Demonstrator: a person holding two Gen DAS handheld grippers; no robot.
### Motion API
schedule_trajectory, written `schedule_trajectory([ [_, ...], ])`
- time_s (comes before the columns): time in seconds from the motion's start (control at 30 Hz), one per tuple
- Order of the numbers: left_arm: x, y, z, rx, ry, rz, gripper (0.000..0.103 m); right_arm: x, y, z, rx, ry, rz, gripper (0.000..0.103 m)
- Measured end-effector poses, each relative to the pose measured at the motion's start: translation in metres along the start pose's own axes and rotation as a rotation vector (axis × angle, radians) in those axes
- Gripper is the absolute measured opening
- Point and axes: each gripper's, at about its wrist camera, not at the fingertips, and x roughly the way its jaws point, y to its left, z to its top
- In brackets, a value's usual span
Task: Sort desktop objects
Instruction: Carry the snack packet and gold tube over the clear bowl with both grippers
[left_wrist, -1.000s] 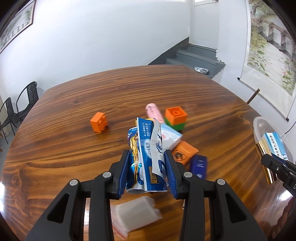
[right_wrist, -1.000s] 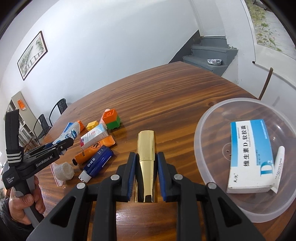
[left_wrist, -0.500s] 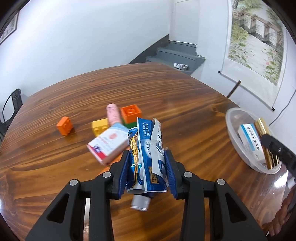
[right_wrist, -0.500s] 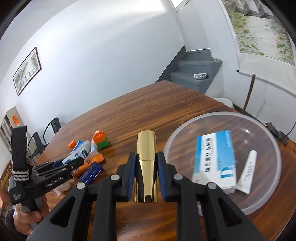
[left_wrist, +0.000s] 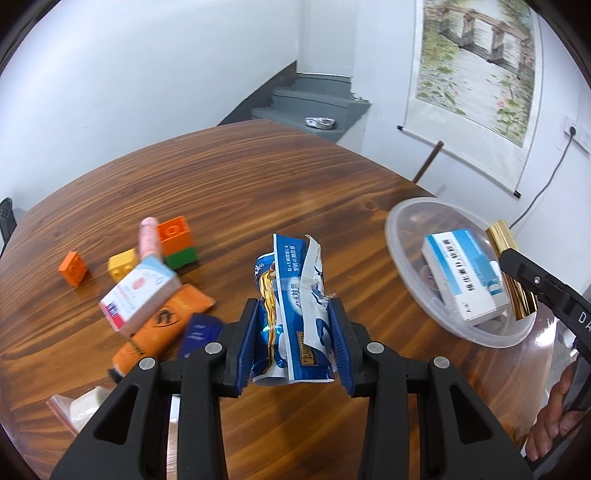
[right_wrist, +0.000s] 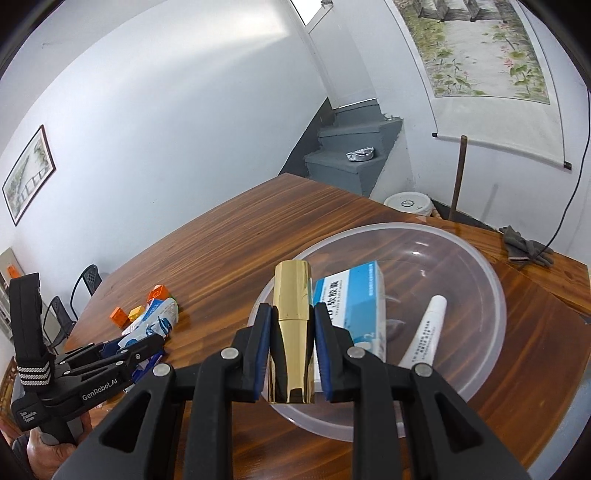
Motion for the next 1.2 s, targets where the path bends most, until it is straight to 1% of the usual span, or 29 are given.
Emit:
schedule_trajectory([
  [0.17,0.002,-0.021,0.007,0.037,-0.003,-0.035,0.04,-0.004,-0.018,0.002,0.031,-0.017,-0.034,0.025],
  [0.37,0.013,-0.042,0.015,0.063,0.021,-0.091,0.04,-0.004,-0.04,0.005,0.078,-0.017,-0.087,0.025],
  [0.63,0.024,-0.065,0.025,0.097,0.026,-0.132,0.04,-0.008,-0.052,0.004,0.103,-0.019,-0.117,0.025],
  [0.83,0.035,-0.077,0.03,0.122,0.04,-0.162,0.04,-0.005,-0.059,0.003,0.114,-0.005,-0.122,0.025],
  [1.03,0.043,-0.085,0.037,0.122,0.045,-0.201,0.04,0.002,-0.062,0.005,0.119,0.006,-0.116,0.025],
  [1.2,0.049,-0.088,0.039,0.121,0.052,-0.218,0.04,0.005,-0.063,0.007,0.117,0.019,-0.12,0.025],
])
